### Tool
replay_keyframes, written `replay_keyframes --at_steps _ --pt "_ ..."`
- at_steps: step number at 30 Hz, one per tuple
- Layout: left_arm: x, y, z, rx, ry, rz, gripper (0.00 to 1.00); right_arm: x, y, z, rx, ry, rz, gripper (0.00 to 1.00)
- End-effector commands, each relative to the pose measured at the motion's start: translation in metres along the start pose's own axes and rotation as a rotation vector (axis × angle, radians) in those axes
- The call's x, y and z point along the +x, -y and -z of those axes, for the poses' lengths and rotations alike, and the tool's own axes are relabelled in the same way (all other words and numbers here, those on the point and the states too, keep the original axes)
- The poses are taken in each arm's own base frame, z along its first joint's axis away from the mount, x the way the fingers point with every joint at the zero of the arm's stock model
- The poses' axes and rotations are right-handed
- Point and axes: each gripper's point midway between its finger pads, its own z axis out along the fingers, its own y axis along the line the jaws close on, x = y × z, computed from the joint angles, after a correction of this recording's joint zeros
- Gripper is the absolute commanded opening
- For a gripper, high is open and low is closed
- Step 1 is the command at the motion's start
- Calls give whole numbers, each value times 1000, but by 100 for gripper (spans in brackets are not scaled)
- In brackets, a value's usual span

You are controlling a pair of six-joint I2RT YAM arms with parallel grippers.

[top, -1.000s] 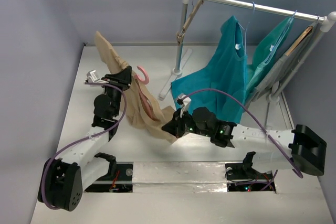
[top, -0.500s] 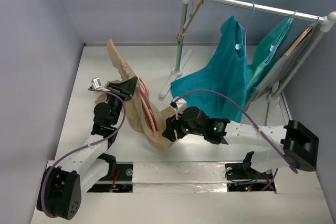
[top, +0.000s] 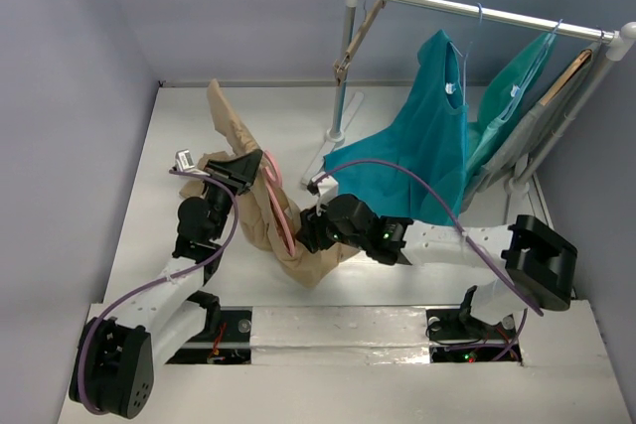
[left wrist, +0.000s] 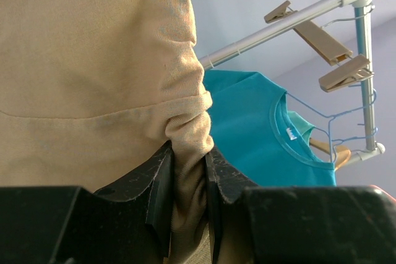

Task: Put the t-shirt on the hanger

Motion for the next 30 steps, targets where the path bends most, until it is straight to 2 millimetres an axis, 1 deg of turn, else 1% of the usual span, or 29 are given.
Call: replay_keyframes --at_steps 1,4,7,9,11,13,14,15,17,18,20,21,22,23,24,25,26,27,28,30 --pt "-12 28 5 106 38 11 0 -46 -5 -4 16 151 -7 52" --pt "-12 29 6 113 37 18 0 -45 1 -10 51 155 -7 51" --pt "-13 31 6 120 39 19 0 -40 -1 -19 45 136 -19 50" --pt "-13 31 7 119 42 16 0 -37 -7 -23 20 121 -29 53" --pt "-14 30 7 112 48 11 0 -32 -8 -28 18 104 -39 56" --pt "-15 32 8 117 52 9 0 -29 -8 -31 16 94 -50 55" --pt "-16 32 8 116 55 6 0 -27 -8 -33 16 90 -52 52" --pt "-16 31 8 114 55 6 0 -27 -7 -34 21 90 -54 37" --pt "-17 32 8 114 58 2 0 -28 -4 -31 36 100 -67 19" --pt "-18 31 8 110 63 -4 0 -28 0 -29 55 106 -67 8" --pt "-21 30 8 99 81 -12 0 -26 3 -23 64 96 -62 1" --pt "-24 31 7 98 91 -17 0 -29 1 -17 52 102 -64 0" --pt "-26 32 6 98 101 -30 0 -22 2 -13 51 80 -58 0" --pt "-32 30 4 85 132 -34 0 -21 1 -9 40 71 -57 0" --pt "-35 30 3 83 144 -41 0 -24 -4 -2 13 71 -57 0" --pt "-36 29 1 75 151 -47 0 -18 -3 3 12 45 -53 0" --pt "-40 33 -1 86 169 -48 0 -17 -4 8 1 36 -51 0" --pt "-42 34 -2 86 175 -52 0 -16 -6 12 -11 25 -50 0" --pt "-43 34 -4 85 180 -55 0 -18 -6 22 -13 26 -45 0" --pt "-47 35 -7 82 200 -57 0 -21 -10 32 -26 28 -35 0"
